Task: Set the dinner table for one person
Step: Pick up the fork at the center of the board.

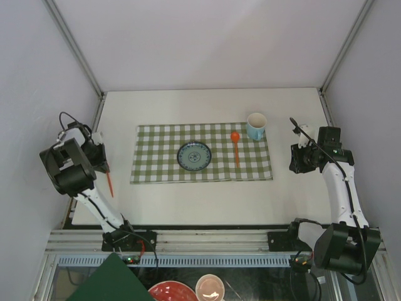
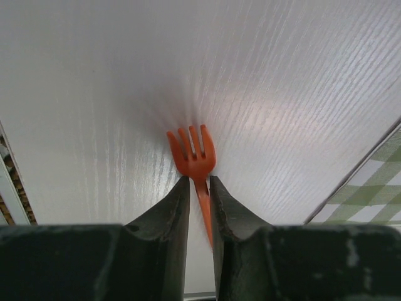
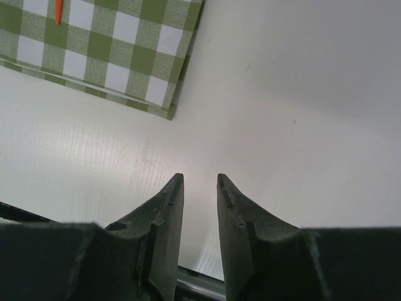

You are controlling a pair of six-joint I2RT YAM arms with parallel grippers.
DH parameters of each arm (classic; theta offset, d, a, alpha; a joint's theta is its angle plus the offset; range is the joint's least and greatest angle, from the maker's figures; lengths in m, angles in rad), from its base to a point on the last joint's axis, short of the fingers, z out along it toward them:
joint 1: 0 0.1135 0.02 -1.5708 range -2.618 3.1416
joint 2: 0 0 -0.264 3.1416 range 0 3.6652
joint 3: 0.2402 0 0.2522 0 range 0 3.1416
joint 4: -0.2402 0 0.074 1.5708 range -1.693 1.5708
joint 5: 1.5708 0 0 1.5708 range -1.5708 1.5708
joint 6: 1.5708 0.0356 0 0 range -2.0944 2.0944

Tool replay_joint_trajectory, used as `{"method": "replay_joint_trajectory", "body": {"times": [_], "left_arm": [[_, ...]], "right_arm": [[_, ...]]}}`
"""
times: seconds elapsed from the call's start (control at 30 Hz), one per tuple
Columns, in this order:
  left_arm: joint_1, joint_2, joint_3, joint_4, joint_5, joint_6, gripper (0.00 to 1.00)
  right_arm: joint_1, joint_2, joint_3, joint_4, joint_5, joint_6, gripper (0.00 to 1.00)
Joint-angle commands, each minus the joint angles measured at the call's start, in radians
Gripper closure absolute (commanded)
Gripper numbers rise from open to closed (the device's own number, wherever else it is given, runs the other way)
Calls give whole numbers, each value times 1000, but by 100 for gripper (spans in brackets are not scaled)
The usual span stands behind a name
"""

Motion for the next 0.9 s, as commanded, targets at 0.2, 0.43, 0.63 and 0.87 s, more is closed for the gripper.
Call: {"method": "replay_joint_trajectory", "body": {"times": [0.2, 0.43, 0.63, 0.87], "left_arm": [[-55, -22, -5, 88, -140, -11, 79], [-83, -28, -16, 96, -145, -16, 89], [-96, -23, -4, 92, -141, -10, 96], [-118, -37, -13, 87, -128, -9, 100]], "right_arm": [[-8, -11, 19, 14, -21, -2, 72], [-7, -10, 18, 15, -19, -2, 72], [-11, -12, 19, 13, -25, -4, 72], [-12, -8, 18, 12, -26, -3, 72]]}}
